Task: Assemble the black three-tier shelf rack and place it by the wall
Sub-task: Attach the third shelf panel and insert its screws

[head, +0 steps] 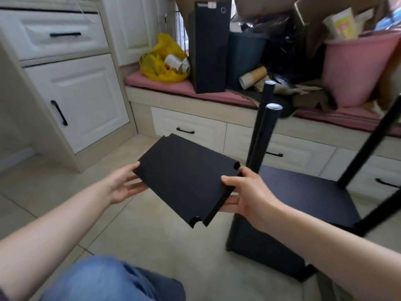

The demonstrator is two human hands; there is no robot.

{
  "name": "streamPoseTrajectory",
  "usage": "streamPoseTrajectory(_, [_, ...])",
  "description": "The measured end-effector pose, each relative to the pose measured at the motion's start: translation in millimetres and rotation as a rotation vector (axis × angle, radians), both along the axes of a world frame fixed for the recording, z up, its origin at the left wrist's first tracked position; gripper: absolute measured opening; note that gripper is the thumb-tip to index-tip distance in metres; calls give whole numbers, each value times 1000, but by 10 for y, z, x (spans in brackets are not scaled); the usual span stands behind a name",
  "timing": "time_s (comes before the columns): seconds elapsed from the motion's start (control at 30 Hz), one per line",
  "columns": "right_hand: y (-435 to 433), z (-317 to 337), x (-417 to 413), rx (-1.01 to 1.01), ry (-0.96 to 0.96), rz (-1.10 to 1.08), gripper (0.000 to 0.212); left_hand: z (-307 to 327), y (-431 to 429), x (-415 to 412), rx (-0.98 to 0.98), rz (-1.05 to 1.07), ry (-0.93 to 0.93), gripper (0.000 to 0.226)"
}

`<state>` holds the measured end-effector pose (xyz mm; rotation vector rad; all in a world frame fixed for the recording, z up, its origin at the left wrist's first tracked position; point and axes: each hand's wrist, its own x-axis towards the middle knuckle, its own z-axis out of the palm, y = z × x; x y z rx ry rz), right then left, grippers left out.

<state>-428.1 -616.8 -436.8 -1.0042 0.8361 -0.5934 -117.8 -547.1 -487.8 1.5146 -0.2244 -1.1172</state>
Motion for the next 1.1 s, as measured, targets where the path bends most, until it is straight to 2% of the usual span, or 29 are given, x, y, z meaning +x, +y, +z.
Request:
streamPoseTrajectory(0.1, [48, 252, -349, -44, -3, -13, 23, 226, 108, -110, -15, -61, -2, 27])
streamPoseTrajectory(0.2, [119, 410, -689, -78, 9, 21, 16, 398, 172, -259, -17, -148, -121, 27])
streamPoseTrajectory(0.3, [188, 525, -975, -91, 15, 31, 20, 558, 226, -433, -106, -248, -131, 26])
streamPoseTrajectory(0.33, [209, 556, -1057, -98, 19, 36, 25, 605, 241, -492, -120, -295, -153, 25])
streamPoseTrajectory(0.43, [244, 629, -1279, -110, 46, 42, 56, 702, 263, -657, -119, -400, -261, 28])
streamPoseTrajectory(0.47, [252, 651, -1352, -113, 59, 37, 59, 732, 269, -707, -123, -426, -273, 28])
streamPoseTrajectory(0.67, [241, 792, -1785, -124, 116, -62, 24, 924, 323, -958, -145, -568, -274, 34])
streamPoseTrajectory(0.87, [252, 841, -2082, -44, 37, -241, 29, 1119, 278, -1221, -249, -428, -215, 48])
streamPoseTrajectory(0.97, [302, 848, -2182, -122, 16, -156, 37, 1253, 269, -1373, -313, -338, -175, 44])
streamPoseTrajectory(1.1, [343, 895, -2279, -193, 19, -95, 47, 1467, 265, -1595, -383, -311, -209, 36])
